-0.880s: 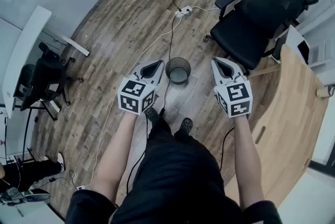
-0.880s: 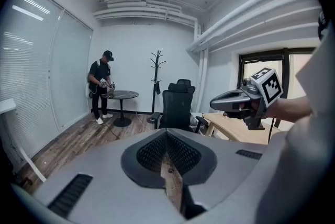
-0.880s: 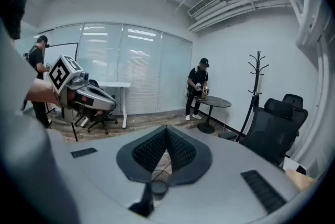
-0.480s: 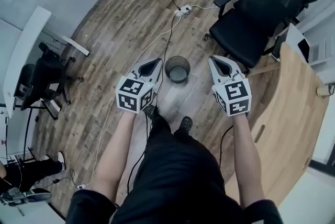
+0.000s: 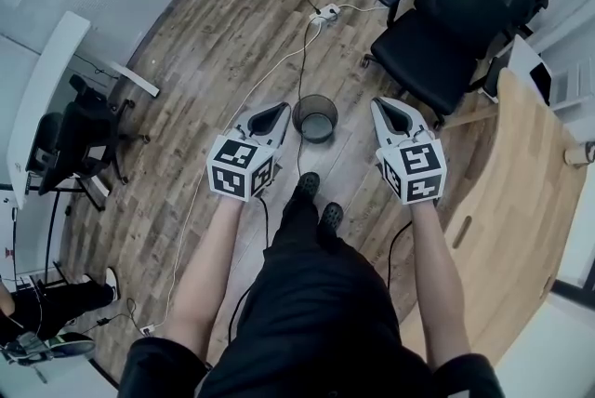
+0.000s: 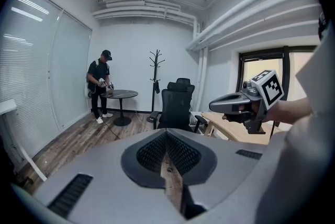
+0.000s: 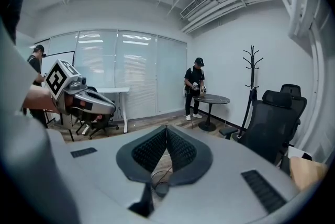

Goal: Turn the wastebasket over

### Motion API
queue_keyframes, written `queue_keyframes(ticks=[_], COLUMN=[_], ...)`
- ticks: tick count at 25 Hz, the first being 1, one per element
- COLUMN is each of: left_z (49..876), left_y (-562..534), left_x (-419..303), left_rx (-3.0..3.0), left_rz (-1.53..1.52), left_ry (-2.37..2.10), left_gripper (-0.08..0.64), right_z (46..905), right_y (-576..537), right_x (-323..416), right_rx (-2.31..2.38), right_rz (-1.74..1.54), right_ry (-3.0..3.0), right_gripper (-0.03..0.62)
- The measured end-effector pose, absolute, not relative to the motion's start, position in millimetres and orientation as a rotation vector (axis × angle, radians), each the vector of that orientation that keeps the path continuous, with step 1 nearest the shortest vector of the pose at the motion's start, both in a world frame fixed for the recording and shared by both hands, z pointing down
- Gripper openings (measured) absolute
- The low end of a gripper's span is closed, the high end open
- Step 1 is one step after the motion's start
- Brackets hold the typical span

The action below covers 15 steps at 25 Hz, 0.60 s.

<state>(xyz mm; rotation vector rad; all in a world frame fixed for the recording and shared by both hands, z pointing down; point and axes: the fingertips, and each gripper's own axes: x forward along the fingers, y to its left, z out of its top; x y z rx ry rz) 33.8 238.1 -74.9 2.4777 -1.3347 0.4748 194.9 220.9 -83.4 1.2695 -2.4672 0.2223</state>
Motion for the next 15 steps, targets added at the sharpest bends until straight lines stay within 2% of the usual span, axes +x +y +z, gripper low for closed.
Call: queue_keyframes(ticks=[15], left_z=[-64.3], left_y=[207.2], left_x=[30.7], left_rx=[2.508], left_rz=[0.486], left_ry=[-1.276], left_gripper=[0.015], right_z=[-66.1], right_y=[191.7], right_x=[182.4], right_rx=[1.267], right_rz=[0.271], right_ry=[-2.423], right_gripper=[0.032])
